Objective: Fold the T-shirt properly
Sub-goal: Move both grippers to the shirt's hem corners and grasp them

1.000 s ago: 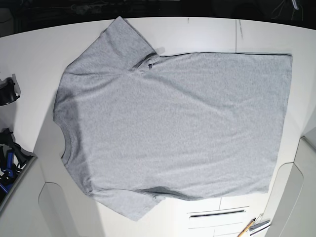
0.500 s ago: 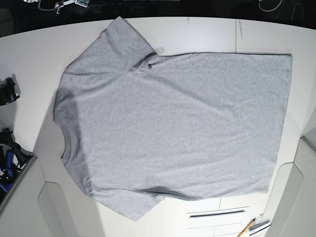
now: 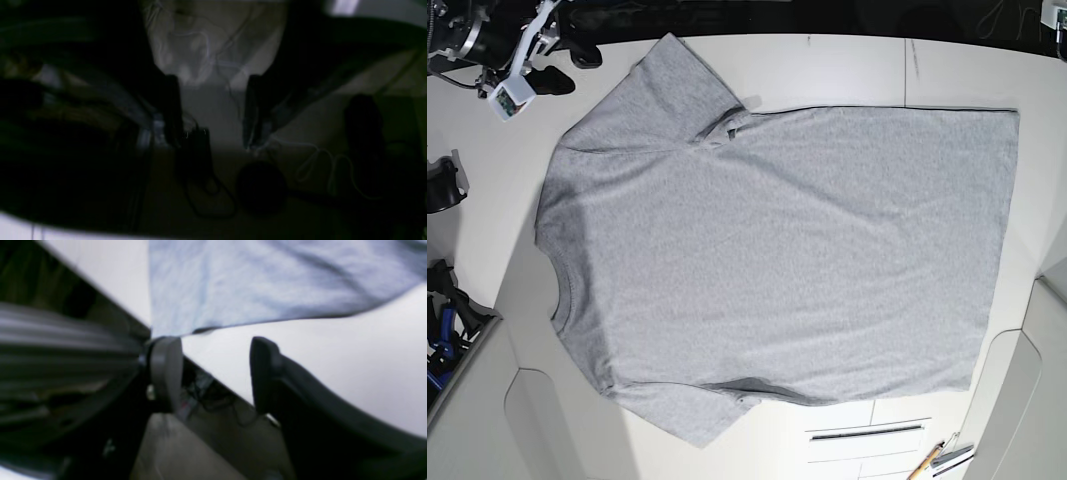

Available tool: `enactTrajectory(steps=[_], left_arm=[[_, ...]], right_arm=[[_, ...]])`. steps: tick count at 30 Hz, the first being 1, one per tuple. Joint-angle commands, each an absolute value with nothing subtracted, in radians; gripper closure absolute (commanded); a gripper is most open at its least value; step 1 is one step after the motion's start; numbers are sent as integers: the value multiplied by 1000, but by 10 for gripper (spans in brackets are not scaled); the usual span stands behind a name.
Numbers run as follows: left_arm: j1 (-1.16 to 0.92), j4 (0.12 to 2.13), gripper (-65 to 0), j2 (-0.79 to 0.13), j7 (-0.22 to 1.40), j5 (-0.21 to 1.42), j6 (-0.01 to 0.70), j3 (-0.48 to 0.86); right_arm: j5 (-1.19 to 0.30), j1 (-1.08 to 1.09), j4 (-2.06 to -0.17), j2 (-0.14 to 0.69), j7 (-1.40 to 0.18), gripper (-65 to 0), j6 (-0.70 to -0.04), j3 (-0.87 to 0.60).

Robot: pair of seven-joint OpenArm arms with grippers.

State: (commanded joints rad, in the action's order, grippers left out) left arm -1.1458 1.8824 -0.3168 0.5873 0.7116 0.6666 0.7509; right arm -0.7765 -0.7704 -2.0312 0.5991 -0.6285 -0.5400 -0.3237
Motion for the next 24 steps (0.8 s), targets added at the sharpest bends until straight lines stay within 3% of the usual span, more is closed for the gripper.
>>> enactTrajectory(steps=[3, 7, 12, 17, 24], left_arm=[[-1144, 1883, -364, -317, 570, 787, 667, 800], [-1122, 1883, -438, -352, 544, 815, 666, 807], [-1033, 1882, -438, -440, 578, 822, 585, 807], [-925, 1845, -439, -511, 581, 846, 583, 806], [-782, 1654, -439, -545, 582, 931, 588, 800]], right_arm=[[-799, -770, -2004, 530, -668, -350, -498, -368], [-794, -752, -1924, 455, -666, -390, -467, -367], [-790, -709, -1863, 363, -667, -390, -468, -367], [-785, -667, -1842, 301, -667, -390, -468, -367], [-774, -643, -1842, 239, -666, -390, -467, -366]])
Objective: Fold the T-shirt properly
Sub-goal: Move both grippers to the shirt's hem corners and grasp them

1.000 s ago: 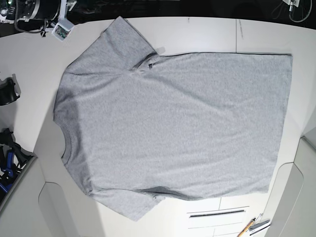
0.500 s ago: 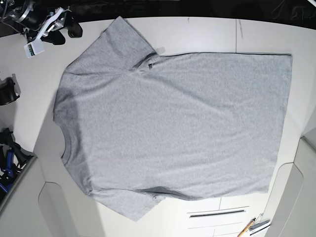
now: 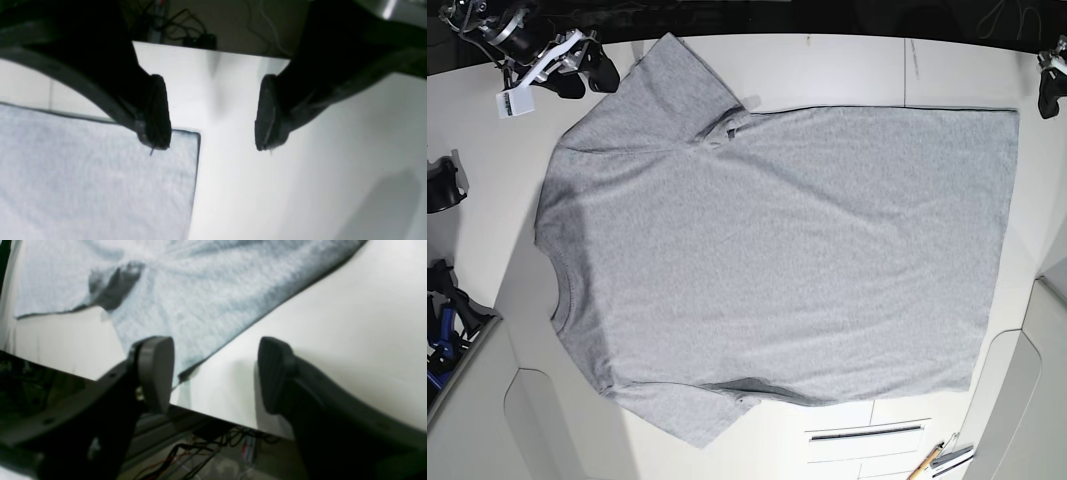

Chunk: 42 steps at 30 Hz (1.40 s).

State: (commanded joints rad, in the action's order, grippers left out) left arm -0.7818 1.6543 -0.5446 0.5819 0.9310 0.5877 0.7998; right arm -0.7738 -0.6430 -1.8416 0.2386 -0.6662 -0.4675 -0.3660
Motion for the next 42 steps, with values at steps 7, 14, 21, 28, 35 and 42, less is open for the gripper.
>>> enactTrajectory(steps=[7, 14, 21, 28, 35, 42], left_arm=[[-677, 1530, -439, -588, 620, 945, 595, 680], [-661, 1528, -439, -587, 686, 1011, 617, 581], [-588, 1450, -439, -590, 655, 968, 618, 574], [-535, 1373, -439, -612, 694, 979, 644, 574], [-534, 1374, -439, -612, 759, 1048, 698, 451], [-513, 1373, -438, -612, 756, 1016, 698, 419]], right_arm=[[-767, -638, -1842, 201, -663, -390, -467, -366], [-767, -638, -1842, 182, -661, -390, -467, -366], [-767, -637, -1842, 182, -655, -390, -467, -366], [-767, -638, -1842, 182, -655, -390, -468, -366], [-790, -638, -1842, 165, -656, -390, -467, -366], [-782, -624, -1842, 99, -663, -390, -467, -366]])
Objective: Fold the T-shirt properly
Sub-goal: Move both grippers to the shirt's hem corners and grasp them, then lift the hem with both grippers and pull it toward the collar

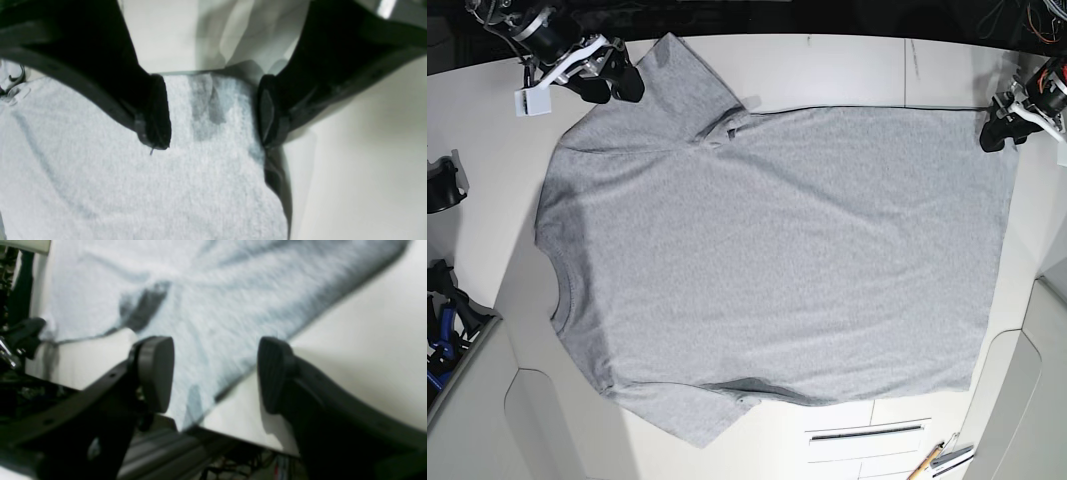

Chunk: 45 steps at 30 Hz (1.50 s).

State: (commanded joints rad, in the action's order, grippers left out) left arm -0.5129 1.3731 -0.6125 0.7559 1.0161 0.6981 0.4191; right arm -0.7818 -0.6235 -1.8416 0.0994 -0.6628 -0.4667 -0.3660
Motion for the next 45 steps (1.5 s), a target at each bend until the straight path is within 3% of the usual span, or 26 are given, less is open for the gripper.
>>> enactTrajectory(steps=[11, 17, 23, 25, 37, 39, 41, 43, 45], left_arm=[[-513, 1374, -436, -612, 761, 1017, 698, 419], [-513, 1373, -436, -612, 772, 1017, 698, 419], [-513, 1373, -436, -612, 772, 1021, 698, 419], [-513, 1373, -436, -613, 772, 1021, 698, 419], [-513, 1373, -432, -613, 787, 1055, 698, 419], [-513, 1374, -325, -613, 787, 1086, 698, 419], [-513, 1374, -141, -613, 786, 1088, 698, 419], [-513, 1374, -15, -613, 785, 1088, 698, 419], [-513, 1374, 0, -615, 775, 1088, 698, 419]], right_arm=[[-756, -627, -1842, 68, -683, -390, -463, -410], [-734, -627, -1842, 62, -697, -390, -377, -460], [-692, -616, -1842, -18, -673, -390, -360, -372], [-662, -603, -1841, -38, -661, -390, -327, -339], [-635, -571, -1830, -83, -633, -387, -318, -273], [-633, -571, -1826, -83, -629, -312, -318, -272], [-604, -560, -1826, -83, -628, -180, -340, -273], [-576, -546, -1826, -83, -616, -34, -373, -273], [-574, -533, -1826, -83, -609, 0, -396, -273]])
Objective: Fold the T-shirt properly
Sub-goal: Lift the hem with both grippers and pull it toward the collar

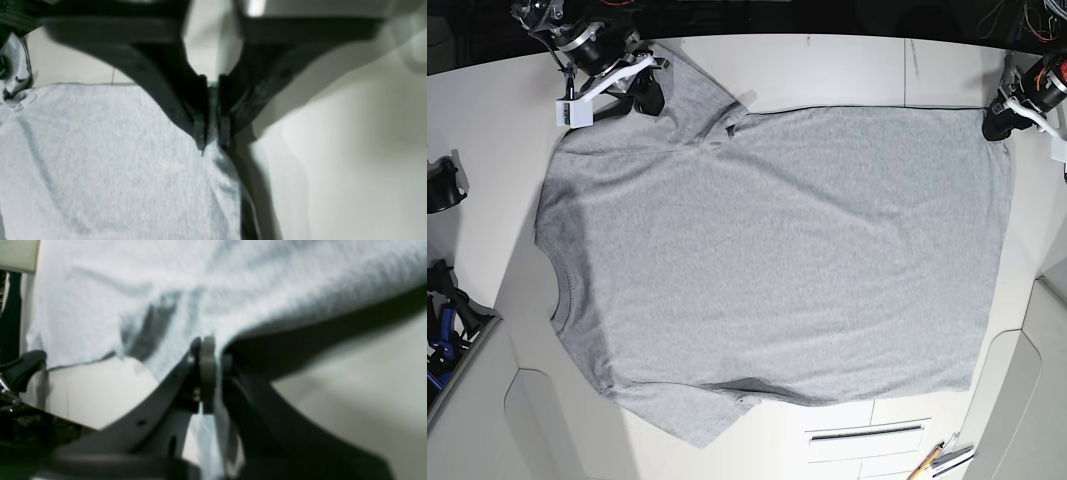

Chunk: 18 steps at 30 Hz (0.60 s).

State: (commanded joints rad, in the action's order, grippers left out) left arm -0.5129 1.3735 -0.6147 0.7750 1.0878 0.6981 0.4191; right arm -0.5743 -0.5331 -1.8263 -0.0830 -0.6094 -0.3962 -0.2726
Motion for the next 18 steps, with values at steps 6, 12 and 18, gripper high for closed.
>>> enactTrajectory(steps=[6, 12, 18], left_arm=[[-513, 1391, 0, -656, 751, 1089, 698, 419], [-513, 1446, 0, -671, 752, 1089, 698, 493], [-513, 1447, 0, -671, 752, 1148, 698, 535]], right_arm=[[-569, -525, -1830, -80, -667, 0, -461, -278], [-714, -530, -1874, -74, -750, 0, -491, -386], [-847, -523, -1898, -14, -757, 0, -554, -485]])
